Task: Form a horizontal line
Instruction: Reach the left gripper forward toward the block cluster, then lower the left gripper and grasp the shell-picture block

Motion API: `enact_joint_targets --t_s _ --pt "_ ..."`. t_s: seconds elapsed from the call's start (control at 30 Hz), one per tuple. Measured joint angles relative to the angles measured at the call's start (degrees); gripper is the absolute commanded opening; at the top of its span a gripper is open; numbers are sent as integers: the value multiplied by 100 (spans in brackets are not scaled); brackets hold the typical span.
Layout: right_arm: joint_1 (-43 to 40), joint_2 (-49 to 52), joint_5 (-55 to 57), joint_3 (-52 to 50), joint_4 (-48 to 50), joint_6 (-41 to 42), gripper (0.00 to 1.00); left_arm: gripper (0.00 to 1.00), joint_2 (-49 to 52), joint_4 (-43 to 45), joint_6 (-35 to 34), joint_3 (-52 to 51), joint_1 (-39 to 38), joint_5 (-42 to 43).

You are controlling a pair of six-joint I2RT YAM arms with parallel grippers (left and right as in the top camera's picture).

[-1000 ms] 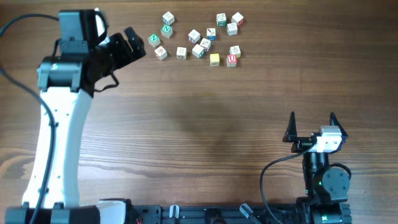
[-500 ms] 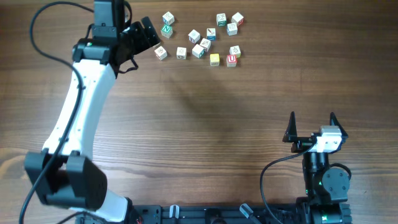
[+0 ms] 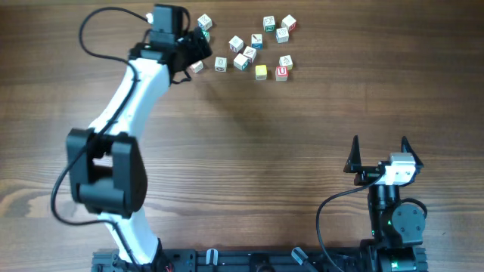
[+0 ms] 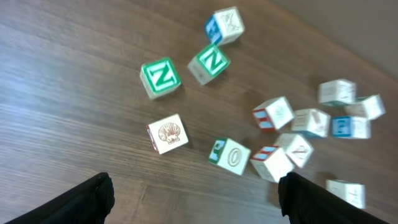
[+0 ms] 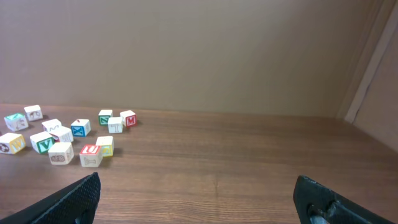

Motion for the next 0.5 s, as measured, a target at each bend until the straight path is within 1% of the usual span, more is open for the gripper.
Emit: enact_joint_targets --t_s 0.17,0.27,0.5 --pt "0 0 0 0 0 0 100 90 376 219 -455 0 -219 -422" --pt "0 0 0 0 0 0 100 89 474 457 -702 0 -223 -518" --pt "0 0 0 0 0 0 100 89 717 667 -1276 11 -223 -813"
